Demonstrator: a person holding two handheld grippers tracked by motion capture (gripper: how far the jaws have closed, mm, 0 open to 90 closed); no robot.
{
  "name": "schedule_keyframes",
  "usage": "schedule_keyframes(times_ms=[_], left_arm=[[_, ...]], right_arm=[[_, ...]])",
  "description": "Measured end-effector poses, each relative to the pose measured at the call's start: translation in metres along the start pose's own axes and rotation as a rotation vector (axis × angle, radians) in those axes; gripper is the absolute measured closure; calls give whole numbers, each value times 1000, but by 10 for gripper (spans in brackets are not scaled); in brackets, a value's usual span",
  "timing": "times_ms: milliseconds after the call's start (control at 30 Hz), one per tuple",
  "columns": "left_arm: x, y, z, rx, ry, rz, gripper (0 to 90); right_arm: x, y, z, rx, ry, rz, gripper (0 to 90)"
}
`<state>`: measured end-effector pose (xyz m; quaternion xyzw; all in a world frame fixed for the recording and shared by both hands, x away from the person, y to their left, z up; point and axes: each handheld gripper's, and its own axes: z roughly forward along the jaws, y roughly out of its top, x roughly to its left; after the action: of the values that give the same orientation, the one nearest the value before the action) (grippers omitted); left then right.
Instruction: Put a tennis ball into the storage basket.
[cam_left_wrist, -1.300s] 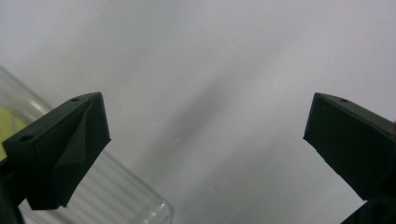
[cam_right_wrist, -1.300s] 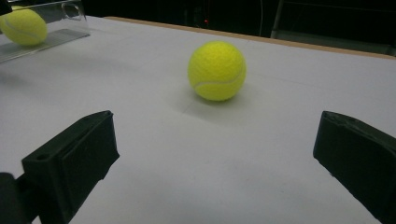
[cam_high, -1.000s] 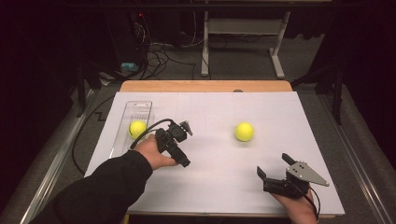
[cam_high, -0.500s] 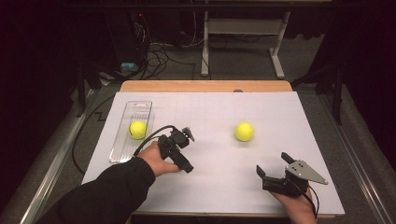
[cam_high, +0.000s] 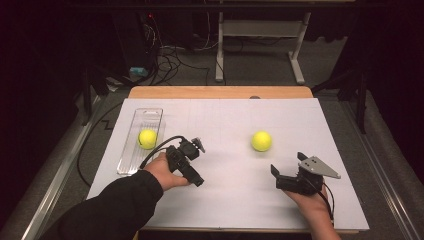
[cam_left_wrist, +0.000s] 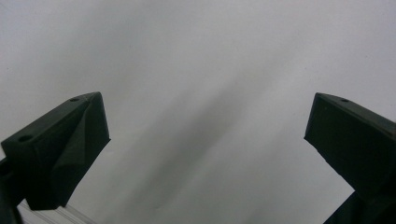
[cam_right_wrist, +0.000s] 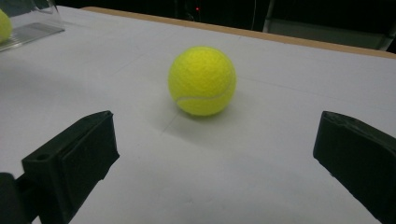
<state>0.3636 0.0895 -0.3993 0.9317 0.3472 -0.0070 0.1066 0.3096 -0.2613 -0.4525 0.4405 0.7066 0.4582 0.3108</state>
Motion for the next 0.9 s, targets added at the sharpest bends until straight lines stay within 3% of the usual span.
schedule_keyframes(times_ms=[233,567,900], left_arm=[[0,2,4,13,-19,6,4],[-1,2,5,21,-20,6,0],[-2,3,4,23,-23,17,0]], right_arm=[[1,21,27,19,5,-15,0],[3,37,63,56,-6,-16,1],[6,42,105,191,-13,-4,58]])
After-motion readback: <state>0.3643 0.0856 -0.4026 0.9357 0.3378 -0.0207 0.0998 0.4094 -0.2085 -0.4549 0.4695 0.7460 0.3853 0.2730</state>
